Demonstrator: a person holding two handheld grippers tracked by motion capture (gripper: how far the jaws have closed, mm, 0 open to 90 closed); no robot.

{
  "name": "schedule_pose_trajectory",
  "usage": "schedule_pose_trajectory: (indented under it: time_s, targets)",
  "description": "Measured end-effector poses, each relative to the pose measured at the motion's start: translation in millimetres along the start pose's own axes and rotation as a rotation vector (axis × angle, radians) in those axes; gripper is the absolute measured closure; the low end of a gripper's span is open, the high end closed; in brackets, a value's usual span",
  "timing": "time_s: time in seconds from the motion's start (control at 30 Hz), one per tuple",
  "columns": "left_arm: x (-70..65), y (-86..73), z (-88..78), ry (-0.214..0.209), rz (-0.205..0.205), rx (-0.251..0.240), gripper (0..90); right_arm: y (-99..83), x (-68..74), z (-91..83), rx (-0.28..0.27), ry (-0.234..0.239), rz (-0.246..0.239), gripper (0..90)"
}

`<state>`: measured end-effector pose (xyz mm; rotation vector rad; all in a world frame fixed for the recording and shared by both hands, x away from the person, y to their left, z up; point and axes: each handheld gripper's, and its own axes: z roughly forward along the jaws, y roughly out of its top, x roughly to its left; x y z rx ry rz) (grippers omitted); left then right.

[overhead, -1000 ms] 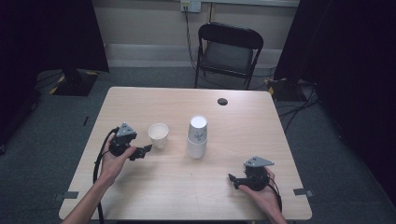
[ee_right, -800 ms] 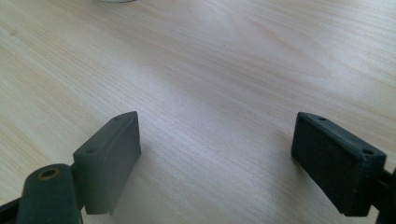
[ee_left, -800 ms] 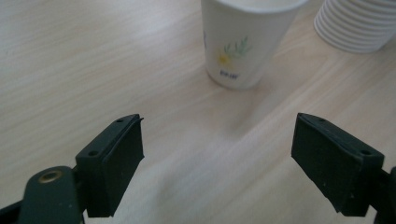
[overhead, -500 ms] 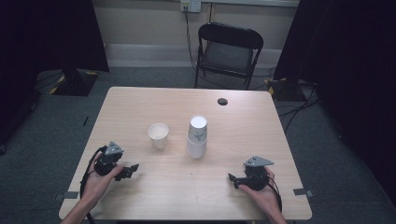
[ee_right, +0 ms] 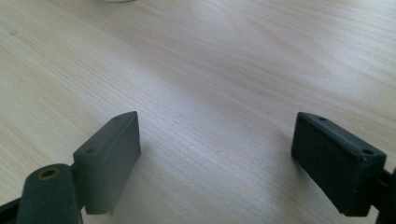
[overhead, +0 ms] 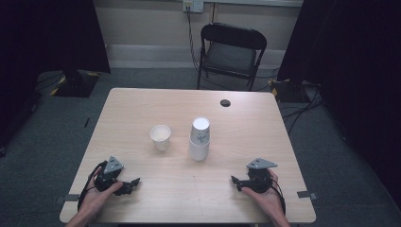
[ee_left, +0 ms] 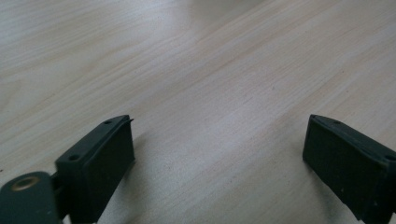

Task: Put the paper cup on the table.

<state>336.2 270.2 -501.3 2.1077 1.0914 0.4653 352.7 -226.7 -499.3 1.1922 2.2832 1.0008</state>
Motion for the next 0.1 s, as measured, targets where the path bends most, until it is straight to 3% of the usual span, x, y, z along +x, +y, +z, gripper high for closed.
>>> schedule_pose_trajectory:
  time_s: [0.1]
  targets:
    - [0.0, 0.4, 0.7, 0.005, 0.001, 0.004, 6.4, 0.0, 0.0, 0.0, 0.0, -0.002, 0.001, 15.4]
